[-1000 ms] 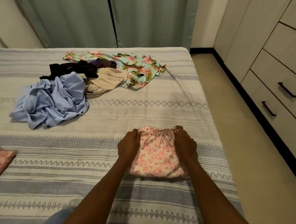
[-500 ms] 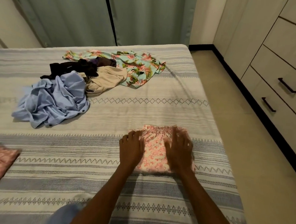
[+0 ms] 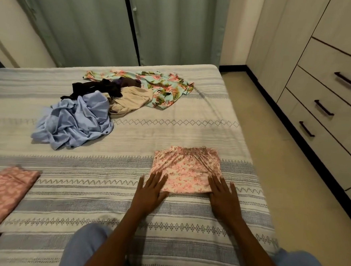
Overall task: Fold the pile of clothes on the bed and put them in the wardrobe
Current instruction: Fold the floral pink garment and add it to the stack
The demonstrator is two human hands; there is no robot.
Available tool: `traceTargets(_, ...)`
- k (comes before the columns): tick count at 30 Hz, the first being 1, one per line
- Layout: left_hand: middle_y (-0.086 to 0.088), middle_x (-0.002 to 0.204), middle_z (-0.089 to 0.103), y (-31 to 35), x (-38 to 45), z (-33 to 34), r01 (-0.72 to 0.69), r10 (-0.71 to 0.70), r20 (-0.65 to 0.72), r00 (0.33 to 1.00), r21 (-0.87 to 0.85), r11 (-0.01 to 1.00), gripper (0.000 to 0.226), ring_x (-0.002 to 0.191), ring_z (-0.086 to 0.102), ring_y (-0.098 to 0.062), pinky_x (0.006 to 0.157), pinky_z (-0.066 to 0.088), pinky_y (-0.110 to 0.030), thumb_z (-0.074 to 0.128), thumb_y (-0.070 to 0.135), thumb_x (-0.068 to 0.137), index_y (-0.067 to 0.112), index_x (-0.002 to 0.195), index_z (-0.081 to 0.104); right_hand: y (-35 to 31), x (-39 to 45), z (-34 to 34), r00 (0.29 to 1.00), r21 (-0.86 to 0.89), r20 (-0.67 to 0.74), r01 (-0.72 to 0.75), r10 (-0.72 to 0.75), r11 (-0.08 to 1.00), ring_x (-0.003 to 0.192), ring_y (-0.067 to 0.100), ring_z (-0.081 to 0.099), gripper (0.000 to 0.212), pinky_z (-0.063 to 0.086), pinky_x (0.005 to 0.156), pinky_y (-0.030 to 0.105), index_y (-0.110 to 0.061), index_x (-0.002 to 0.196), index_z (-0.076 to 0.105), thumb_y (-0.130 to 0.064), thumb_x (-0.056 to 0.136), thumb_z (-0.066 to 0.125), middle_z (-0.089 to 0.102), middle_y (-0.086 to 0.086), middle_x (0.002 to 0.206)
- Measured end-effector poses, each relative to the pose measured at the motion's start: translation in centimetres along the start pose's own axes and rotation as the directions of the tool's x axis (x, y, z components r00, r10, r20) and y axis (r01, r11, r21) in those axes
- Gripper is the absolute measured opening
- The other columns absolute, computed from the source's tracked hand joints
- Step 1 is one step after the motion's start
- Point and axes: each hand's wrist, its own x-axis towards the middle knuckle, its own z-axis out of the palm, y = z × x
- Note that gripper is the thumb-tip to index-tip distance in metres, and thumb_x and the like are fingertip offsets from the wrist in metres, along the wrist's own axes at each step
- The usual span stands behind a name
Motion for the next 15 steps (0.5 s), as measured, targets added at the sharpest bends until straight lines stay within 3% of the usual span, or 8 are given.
traceTargets(2, 0.0, 0.163, 0.013, -0.3, -0.7, -0.3, 0.035, -0.034, -0.043, 0.999, 0.029, 0.999, 0.061, 0.15, 0.017, -0.031, 0.117, 0.021, -0.055, 0.025, 0.054, 0.102, 0.028, 0.157, 0.023, 0.4, -0.3, 0.0, 0.999, -0.034, 0.009, -0.042, 0.042, 0.999, 0.152, 0.025, 0.015, 0.065, 0.008, 0.119, 0.051, -0.022, 0.157, 0.025, -0.02, 0.095, 0.046, 0.024, 0.0, 0.163)
traceTargets(4, -0.007, 0.145, 0.053, -0.3, -1.0, -0.7, 0.019, -0.012, -0.14, 0.99, 0.05, 0.999, 0.047, 0.128, 0.055, -0.038, 0.094, 0.05, -0.054, 0.058, 0.035, 0.095, 0.019, 0.139, 0.054, 0.0, -0.8, -0.6, 0.997, -0.001, -0.015, -0.076, 0.076, 0.997, 0.147, 0.029, 0.032, 0.072, 0.021, 0.115, 0.052, -0.019, 0.153, 0.037, -0.008, 0.085, 0.058, 0.039, 0.003, 0.156)
traceTargets(5, -0.008, 0.132, 0.064, 0.0, -1.2, -1.4, 0.026, -0.018, -0.182, 0.983, 0.041, 0.999, 0.041, 0.116, 0.063, -0.038, 0.086, 0.054, -0.051, 0.066, 0.028, 0.091, 0.017, 0.13, 0.061, -0.3, -1.0, -1.3, 0.995, 0.033, -0.051, -0.086, 0.087, 0.996, 0.139, 0.032, 0.043, 0.068, 0.032, 0.109, 0.053, -0.017, 0.147, 0.047, -0.005, 0.082, 0.061, 0.051, 0.005, 0.148)
traceTargets(7, -0.007, 0.116, 0.072, 0.4, -1.3, -3.3, 0.034, -0.028, -0.272, 0.962, 0.017, 0.999, 0.032, 0.102, 0.066, -0.034, 0.08, 0.054, -0.046, 0.062, 0.03, 0.092, 0.017, 0.121, 0.065, -1.0, -1.3, -2.8, 0.984, 0.08, -0.147, -0.087, 0.098, 0.993, 0.109, 0.035, 0.062, 0.051, 0.05, 0.085, 0.048, -0.014, 0.13, 0.063, -0.001, 0.081, 0.065, 0.07, 0.009, 0.122)
traceTargets(10, -0.002, 0.11, 0.073, 0.1, -1.9, -6.6, 0.081, -0.132, -0.352, 0.927, -0.156, 0.984, 0.04, 0.086, 0.069, -0.029, 0.068, 0.051, -0.036, 0.044, 0.038, 0.094, 0.021, 0.122, 0.067, -2.6, -1.1, -5.8, 0.957, 0.237, -0.254, -0.08, 0.141, 0.968, 0.068, 0.031, 0.067, 0.036, 0.054, 0.054, 0.038, -0.014, 0.122, 0.067, -0.001, 0.088, 0.063, 0.073, 0.009, 0.109)
traceTargets(11, 0.0, 0.109, 0.073, -0.2, -2.0, -7.5, 0.091, -0.178, -0.365, 0.914, -0.242, 0.966, 0.036, 0.085, 0.069, -0.025, 0.066, 0.05, -0.033, 0.045, 0.036, 0.097, 0.024, 0.123, 0.065, -3.3, -0.6, -6.7, 0.945, 0.296, -0.281, -0.079, 0.166, 0.952, 0.065, 0.03, 0.067, 0.034, 0.054, 0.051, 0.037, -0.014, 0.124, 0.066, -0.003, 0.092, 0.059, 0.071, 0.009, 0.113)
traceTargets(13, -0.001, 0.099, 0.073, -1.3, -2.3, -9.5, 0.067, -0.244, -0.346, 0.906, -0.452, 0.889, 0.024, 0.076, 0.069, -0.02, 0.06, 0.052, -0.032, 0.051, 0.027, 0.1, 0.024, 0.119, 0.065, -5.3, 0.7, -8.8, 0.922, 0.411, -0.329, -0.057, 0.206, 0.91, 0.077, 0.033, 0.069, 0.032, 0.057, 0.06, 0.039, -0.014, 0.127, 0.063, -0.007, 0.098, 0.051, 0.068, 0.01, 0.119)
traceTargets(15, -0.006, 0.085, 0.073, -2.5, -2.9, -11.6, 0.054, -0.364, -0.286, 0.886, -0.717, 0.694, 0.019, 0.062, 0.069, -0.017, 0.049, 0.056, -0.039, 0.052, 0.017, 0.099, 0.021, 0.111, 0.066, -7.8, 1.7, -11.0, 0.906, 0.516, -0.373, 0.023, 0.2, 0.857, 0.091, 0.032, 0.069, 0.029, 0.056, 0.071, 0.037, -0.014, 0.124, 0.064, -0.011, 0.102, 0.046, 0.068, 0.009, 0.12)
